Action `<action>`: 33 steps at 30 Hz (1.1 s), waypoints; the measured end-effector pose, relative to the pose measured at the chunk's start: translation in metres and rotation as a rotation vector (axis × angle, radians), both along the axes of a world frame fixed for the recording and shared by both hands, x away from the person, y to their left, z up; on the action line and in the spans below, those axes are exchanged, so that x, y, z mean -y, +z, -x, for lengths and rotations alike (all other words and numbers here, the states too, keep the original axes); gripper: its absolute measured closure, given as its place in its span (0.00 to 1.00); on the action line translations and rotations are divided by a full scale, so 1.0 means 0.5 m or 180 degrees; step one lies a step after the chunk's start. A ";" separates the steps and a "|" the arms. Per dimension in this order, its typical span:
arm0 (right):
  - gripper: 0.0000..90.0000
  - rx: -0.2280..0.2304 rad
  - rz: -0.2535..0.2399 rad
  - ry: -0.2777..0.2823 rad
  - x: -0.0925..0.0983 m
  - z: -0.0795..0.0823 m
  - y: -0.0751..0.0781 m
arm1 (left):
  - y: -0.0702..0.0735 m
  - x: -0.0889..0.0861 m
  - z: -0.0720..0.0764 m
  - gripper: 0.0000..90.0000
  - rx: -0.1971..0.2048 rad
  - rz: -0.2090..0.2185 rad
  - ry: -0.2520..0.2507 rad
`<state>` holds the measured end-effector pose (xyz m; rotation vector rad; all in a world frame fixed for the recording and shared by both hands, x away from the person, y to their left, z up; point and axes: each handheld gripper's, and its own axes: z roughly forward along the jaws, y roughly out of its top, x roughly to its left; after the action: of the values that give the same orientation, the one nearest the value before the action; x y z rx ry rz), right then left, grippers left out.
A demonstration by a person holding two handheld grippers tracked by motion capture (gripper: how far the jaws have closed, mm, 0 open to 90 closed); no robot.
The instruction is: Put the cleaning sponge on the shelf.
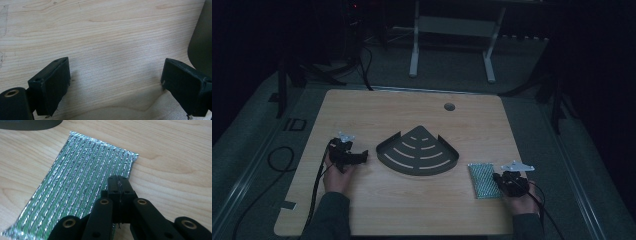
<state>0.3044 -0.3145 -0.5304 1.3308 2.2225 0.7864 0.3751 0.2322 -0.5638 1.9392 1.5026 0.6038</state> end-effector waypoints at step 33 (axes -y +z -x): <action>0.93 -0.0287 0.0342 0.0323 -0.019 -0.058 0.047 | 0.000 0.000 0.000 0.10 0.0000 0.0002 0.0001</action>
<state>0.3335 -0.3049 -0.5067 1.2332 2.3829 0.6431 0.3751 0.2322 -0.5639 1.9386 1.5028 0.6035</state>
